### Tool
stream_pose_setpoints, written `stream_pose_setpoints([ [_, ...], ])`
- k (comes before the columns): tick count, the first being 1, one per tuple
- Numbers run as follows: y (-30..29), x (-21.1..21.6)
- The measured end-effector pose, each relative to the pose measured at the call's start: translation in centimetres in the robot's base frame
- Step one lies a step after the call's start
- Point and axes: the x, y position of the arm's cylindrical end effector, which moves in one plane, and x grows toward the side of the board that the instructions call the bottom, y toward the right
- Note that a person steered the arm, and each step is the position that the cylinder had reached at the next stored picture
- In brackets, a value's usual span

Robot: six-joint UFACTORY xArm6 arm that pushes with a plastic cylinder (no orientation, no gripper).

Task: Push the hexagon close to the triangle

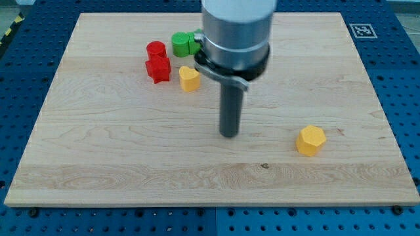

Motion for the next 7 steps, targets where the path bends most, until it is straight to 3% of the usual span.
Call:
stream_pose_setpoints([
  [2,8.5,0.9],
  [3,9.0,1.0],
  [5,11.1,6.2],
  [6,13.9,5.2],
  [7,12.4,1.7],
])
